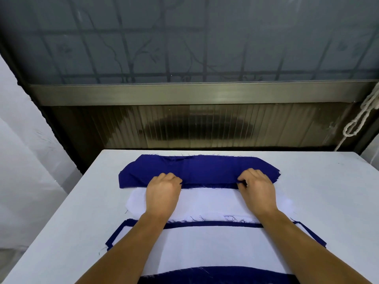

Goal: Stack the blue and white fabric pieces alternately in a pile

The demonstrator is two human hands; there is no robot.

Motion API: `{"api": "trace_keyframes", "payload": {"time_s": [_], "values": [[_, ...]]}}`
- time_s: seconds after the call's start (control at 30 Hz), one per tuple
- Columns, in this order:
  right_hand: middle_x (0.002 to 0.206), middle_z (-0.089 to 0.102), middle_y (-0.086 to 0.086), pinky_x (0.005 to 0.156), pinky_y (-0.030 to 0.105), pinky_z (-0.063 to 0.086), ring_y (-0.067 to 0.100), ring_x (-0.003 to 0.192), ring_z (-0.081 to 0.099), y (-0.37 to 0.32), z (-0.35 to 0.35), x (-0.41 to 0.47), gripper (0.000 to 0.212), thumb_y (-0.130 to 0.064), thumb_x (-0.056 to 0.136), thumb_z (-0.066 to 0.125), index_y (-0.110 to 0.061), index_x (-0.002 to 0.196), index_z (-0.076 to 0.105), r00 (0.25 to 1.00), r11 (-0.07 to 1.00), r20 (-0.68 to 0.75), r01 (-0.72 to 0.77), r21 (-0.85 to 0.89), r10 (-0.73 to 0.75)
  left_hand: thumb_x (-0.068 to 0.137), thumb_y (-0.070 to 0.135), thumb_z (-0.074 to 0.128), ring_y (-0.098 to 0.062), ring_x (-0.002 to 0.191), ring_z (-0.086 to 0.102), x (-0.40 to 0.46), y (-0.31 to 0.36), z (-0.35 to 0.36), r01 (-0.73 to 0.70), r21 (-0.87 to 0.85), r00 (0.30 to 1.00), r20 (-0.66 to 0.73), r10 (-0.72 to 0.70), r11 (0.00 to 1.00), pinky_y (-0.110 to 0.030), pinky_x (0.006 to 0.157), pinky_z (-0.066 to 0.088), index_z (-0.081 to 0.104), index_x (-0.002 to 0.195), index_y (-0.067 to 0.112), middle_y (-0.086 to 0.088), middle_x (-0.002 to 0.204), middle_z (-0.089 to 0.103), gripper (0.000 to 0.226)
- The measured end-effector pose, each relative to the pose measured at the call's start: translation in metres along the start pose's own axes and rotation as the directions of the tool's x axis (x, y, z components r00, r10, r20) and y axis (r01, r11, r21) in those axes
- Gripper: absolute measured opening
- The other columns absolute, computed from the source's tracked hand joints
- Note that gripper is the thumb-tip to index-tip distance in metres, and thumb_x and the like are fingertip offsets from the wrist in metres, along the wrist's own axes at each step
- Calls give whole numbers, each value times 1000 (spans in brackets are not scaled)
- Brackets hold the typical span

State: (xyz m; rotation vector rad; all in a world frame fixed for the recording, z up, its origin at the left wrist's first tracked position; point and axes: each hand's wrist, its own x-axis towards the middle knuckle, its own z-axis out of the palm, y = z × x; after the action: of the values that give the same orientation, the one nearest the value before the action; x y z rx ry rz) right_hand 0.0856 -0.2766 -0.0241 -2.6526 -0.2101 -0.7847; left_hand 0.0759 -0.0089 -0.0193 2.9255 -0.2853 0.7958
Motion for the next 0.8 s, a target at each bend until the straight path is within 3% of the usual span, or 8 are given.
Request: {"api": "trace_keyframes", "payload": {"time_s": [0.1, 0.2, 0.33, 0.47, 0.63, 0.8], "values": [[69, 58, -5, 59, 26, 37, 16, 63, 47, 4, 2, -1, 26, 3, 67, 79, -15, 71, 60, 1000, 999, 20, -11, 35, 10, 55, -4, 82, -16, 54, 48, 0, 2, -3, 37, -98, 999, -14, -38, 995, -27, 51, 41, 65, 63, 15, 4, 60, 57, 27], [88, 65, -3, 73, 28, 46, 19, 78, 57, 6, 5, -3, 13, -6, 80, 74, -13, 91, 70, 997, 996, 64, 29, 81, -34, 57, -3, 82, -16, 64, 49, -2, -1, 0, 88, -191, 996, 31, -84, 978, -27, 58, 43, 63, 73, 16, 5, 71, 58, 32], [94, 70, -1, 78, 31, 50, 22, 82, 65, 6, 5, -4, 14, -2, 84, 71, -9, 96, 74, 996, 993, 16, 82, 83, -84, 83, 28, 75, -18, 94, 61, -4, -3, 5, 63, -220, 998, 35, -56, 974, -33, 80, 53, 72, 106, 14, 3, 105, 67, 27], [88, 69, -1, 72, 29, 50, 22, 77, 64, 7, 4, -4, 24, 6, 73, 75, -11, 90, 74, 1000, 996, 9, 20, 84, -21, 87, 22, 71, -20, 94, 67, -5, 0, 6, 29, -193, 999, -22, -34, 981, -34, 78, 56, 76, 101, 14, 1, 105, 72, 17], [85, 69, -5, 71, 27, 46, 17, 74, 62, 5, 3, -4, 6, -10, 85, 72, -15, 88, 73, 999, 994, -20, 42, 99, -41, 73, 6, 83, -20, 80, 71, -4, -1, 2, 15, -190, 999, -44, -24, 982, -31, 67, 59, 78, 90, 11, 0, 91, 74, 19], [80, 68, -5, 72, 27, 44, 16, 71, 61, 4, 0, -4, 6, -8, 83, 74, -14, 82, 72, 997, 993, -55, 66, 97, -61, 67, 4, 85, -17, 70, 65, -5, -2, 2, 114, -279, 993, 12, -116, 953, -27, 59, 54, 75, 87, 13, 2, 82, 71, 24]]}}
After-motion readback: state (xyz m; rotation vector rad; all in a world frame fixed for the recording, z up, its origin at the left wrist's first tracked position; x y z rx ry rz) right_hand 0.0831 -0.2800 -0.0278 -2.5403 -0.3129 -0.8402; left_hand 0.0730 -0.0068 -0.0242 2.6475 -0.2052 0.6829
